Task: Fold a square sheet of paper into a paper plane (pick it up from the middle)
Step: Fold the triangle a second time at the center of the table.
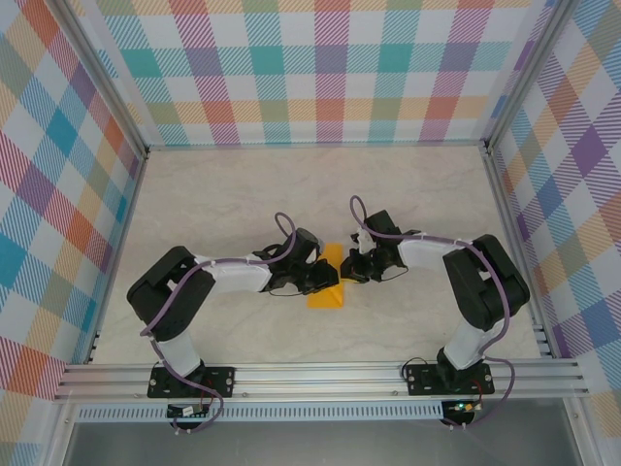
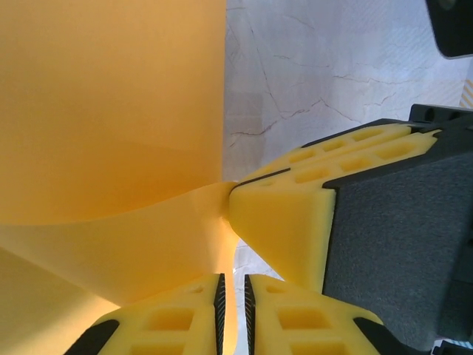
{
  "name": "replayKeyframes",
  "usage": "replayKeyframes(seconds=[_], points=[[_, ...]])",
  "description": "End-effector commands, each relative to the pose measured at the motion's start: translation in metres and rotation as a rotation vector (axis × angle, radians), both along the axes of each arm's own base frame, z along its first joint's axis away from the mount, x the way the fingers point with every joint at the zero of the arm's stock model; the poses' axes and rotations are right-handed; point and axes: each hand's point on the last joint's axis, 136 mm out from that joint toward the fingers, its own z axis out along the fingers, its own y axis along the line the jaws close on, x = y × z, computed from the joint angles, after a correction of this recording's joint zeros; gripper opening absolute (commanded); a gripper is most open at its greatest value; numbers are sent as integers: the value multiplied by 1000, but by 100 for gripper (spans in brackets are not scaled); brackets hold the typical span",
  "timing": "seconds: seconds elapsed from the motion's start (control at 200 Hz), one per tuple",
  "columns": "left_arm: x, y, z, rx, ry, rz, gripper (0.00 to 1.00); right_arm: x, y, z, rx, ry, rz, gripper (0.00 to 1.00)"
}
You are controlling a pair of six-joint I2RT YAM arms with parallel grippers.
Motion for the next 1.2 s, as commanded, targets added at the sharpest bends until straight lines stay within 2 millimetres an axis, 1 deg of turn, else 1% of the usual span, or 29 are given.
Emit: replayKeyframes(seconds=[0.0,0.235,0.555,1.025,1.195], points=[[-4,-12,5,-43,4,-28,17,3,3,0,-7,-19,30,9],[-5,-12,1,-45,15,-30,17,4,3,-4,-20,-16,30,9],[-8,-13,-10,-30,37,-34,17,6,2,-8,-33,-7,27,9],[-12,-5,-18,11,50,-28,17,8,5,-12,-29,5,40,9],[-12,-1,-21,31,52,-23,16,7,6,-10,-22,7,42,10]])
